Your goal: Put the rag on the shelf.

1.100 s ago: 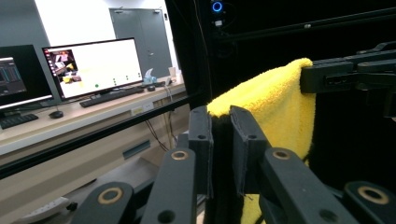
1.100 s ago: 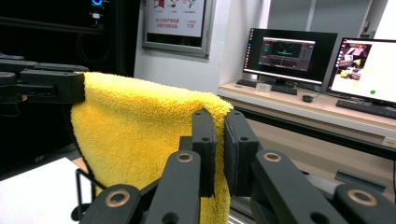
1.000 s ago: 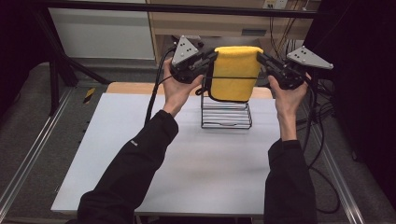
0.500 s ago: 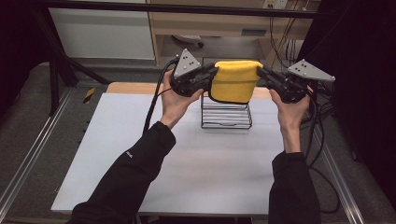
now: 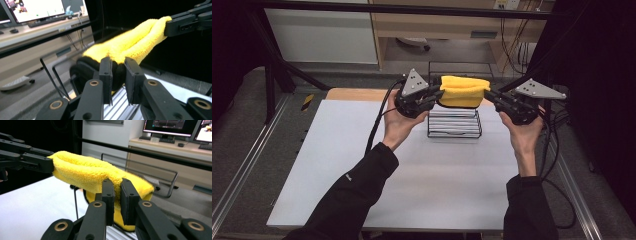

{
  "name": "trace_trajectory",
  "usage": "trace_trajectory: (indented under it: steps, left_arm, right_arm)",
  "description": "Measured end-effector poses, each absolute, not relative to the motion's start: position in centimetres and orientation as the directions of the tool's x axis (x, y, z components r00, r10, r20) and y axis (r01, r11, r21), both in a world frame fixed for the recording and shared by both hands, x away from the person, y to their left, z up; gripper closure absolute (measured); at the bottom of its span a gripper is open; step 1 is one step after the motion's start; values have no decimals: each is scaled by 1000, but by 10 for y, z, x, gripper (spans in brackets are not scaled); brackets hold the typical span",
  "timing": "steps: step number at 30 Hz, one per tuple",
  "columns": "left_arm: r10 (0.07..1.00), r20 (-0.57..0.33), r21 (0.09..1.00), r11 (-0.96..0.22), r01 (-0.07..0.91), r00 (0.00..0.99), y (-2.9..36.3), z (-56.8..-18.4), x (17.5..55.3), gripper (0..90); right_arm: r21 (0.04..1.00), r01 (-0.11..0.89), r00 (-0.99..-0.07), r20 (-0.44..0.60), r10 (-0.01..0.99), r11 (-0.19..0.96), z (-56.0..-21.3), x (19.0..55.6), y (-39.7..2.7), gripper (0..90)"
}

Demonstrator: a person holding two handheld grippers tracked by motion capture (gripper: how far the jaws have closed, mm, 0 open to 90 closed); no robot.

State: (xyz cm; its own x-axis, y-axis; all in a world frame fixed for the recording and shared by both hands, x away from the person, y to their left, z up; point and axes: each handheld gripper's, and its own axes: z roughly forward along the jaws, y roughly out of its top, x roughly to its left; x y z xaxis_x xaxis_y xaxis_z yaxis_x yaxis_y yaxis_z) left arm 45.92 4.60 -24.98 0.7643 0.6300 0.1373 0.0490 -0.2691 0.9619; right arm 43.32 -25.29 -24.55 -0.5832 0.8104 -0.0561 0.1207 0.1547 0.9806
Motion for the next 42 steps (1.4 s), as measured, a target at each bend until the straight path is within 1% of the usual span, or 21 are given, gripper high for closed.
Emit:
trace_trajectory:
  steps: [9, 16, 19, 21, 23, 26, 29, 32, 34, 36, 38, 42]
  left_arm:
    - [631, 138, 952, -298, 75, 764, 43, -272, 459, 752]
    - [632, 146, 949, -306, 73, 761, 42, -277, 459, 739]
    - [627, 138, 950, -303, 77, 767, 43, -274, 457, 727]
    - [621, 122, 947, -307, 97, 774, 45, -273, 456, 686]
    - [615, 110, 946, -307, 109, 781, 47, -271, 455, 657]
    - [602, 97, 944, -308, 119, 792, 48, -270, 453, 649]
    - [597, 85, 944, -305, 128, 798, 48, -270, 454, 702]
    - [594, 75, 938, -315, 146, 801, 42, -274, 458, 780]
    - [601, 85, 927, -341, 159, 795, 36, -278, 463, 849]
    - [612, 88, 918, -357, 175, 786, 31, -284, 469, 895]
    - [626, 101, 907, -376, 187, 773, 27, -289, 475, 898]
    - [639, 91, 904, -375, 205, 764, 26, -297, 482, 899]
  right_arm:
    - [973, 157, -596, -43, 802, 169, -267, 430, -255, 809]
    - [967, 182, -600, -34, 799, 178, -279, 428, -259, 770]
    - [972, 173, -610, -20, 792, 157, -278, 423, -261, 743]
    - [975, 160, -619, -20, 785, 151, -274, 419, -262, 719]
    - [979, 144, -625, -22, 780, 142, -268, 416, -262, 716]
    - [983, 130, -633, -18, 774, 129, -262, 415, -259, 723]
    - [979, 154, -639, -5, 769, 134, -263, 419, -253, 794]
    - [970, 192, -631, 6, 776, 149, -272, 429, -245, 866]
    - [962, 223, -615, 15, 788, 155, -280, 437, -241, 894]
    - [956, 246, -601, 23, 799, 158, -289, 445, -238, 900]
    - [952, 261, -584, 21, 812, 163, -296, 452, -236, 900]
    - [947, 279, -557, 23, 830, 160, -306, 458, -236, 900]
